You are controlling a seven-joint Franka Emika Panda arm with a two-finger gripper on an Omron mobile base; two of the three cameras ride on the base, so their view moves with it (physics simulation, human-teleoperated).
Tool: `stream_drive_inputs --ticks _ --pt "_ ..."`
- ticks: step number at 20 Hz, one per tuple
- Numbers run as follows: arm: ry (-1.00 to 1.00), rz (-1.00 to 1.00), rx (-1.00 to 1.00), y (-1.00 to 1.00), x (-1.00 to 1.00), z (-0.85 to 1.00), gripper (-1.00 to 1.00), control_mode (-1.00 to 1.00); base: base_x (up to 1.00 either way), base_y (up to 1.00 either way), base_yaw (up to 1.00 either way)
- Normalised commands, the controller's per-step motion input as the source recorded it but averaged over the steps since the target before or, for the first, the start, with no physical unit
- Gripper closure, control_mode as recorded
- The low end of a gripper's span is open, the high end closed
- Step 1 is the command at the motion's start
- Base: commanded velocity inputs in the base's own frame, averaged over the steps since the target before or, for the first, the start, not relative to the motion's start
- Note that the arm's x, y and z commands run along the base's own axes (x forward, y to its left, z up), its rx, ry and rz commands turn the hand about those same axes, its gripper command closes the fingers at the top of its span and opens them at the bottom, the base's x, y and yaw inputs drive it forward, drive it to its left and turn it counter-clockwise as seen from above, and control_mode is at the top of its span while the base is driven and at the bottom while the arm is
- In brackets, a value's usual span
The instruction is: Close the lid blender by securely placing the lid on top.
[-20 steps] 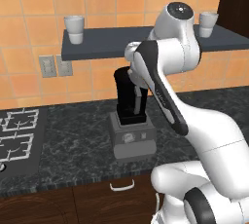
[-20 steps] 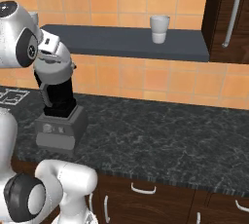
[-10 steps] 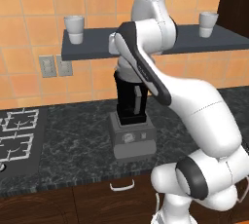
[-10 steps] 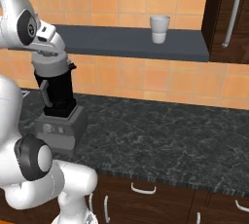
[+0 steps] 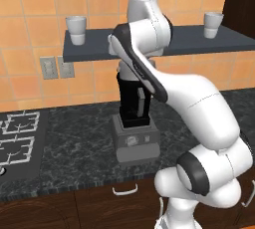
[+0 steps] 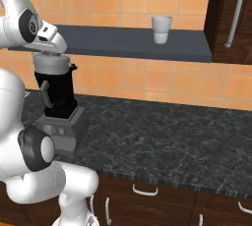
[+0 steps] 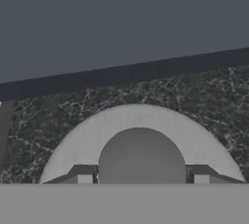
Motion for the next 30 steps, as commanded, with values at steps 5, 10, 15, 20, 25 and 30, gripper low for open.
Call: stream_drive_inputs --ticks 5,10,15,20,25,30 --pt "-0.06 -0.14 0.00 0.03 -0.01 -0.03 1.00 -1.00 0.00 0.00 0.00" --pt "-0.04 -0.13 0.01 0.07 0.00 0.00 1.00 -1.00 0.00 0.00 0.00" --pt "0.00 -0.09 0.07 0.02 0.00 -0.18 1.00 -1.00 0.00 0.00 0.00" --pt "0.00 -0.05 0.04 0.00 0.00 -0.13 -1.00 -1.00 0.00 0.00 0.00" --pt "-0.02 0.00 0.00 0.00 -0.20 0.12 -1.00 -1.00 0.00 0.00 0.00" --pt "-0.14 0.00 -0.04 0.10 -0.75 0.30 -1.00 -1.00 0.00 0.00 0.00"
